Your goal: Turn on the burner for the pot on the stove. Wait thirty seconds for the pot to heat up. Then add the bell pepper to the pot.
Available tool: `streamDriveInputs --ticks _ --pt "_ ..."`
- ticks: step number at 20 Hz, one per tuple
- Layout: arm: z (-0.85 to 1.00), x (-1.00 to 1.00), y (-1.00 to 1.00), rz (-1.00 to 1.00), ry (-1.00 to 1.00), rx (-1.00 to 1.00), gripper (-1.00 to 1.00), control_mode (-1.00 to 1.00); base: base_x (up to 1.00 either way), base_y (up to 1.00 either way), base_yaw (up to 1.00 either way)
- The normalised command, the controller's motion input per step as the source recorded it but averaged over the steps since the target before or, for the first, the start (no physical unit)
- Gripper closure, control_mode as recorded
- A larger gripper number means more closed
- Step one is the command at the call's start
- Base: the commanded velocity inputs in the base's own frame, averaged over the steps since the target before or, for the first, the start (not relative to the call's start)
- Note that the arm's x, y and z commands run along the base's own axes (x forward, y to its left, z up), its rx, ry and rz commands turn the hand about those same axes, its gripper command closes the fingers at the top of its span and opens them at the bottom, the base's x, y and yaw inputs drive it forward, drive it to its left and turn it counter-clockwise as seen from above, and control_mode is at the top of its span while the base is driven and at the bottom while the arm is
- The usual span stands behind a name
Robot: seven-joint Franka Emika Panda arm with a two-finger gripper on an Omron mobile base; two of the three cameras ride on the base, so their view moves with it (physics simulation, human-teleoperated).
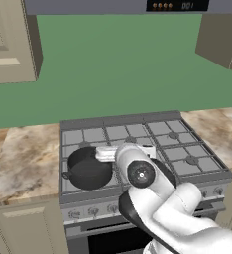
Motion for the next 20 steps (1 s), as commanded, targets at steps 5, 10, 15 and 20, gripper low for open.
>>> streamDriveInputs --ticks 5,10,15,20 --pt "0.39 0.25 -0.48 0.01 0.14 0.02 -1.0 -1.0 0.0 0.0 0.0" --pt "0.06 0.32 -0.53 0.07 0.22 0.0 -1.0 -1.0 0.0 0.0 0.0" --pt "0.0 0.33 -0.42 0.07 0.26 0.0 -1.0 -1.0 0.0 0.0 0.0" --pt "0.0 0.29 -0.38 0.06 0.27 0.0 -1.0 -1.0 0.0 0.0 0.0"
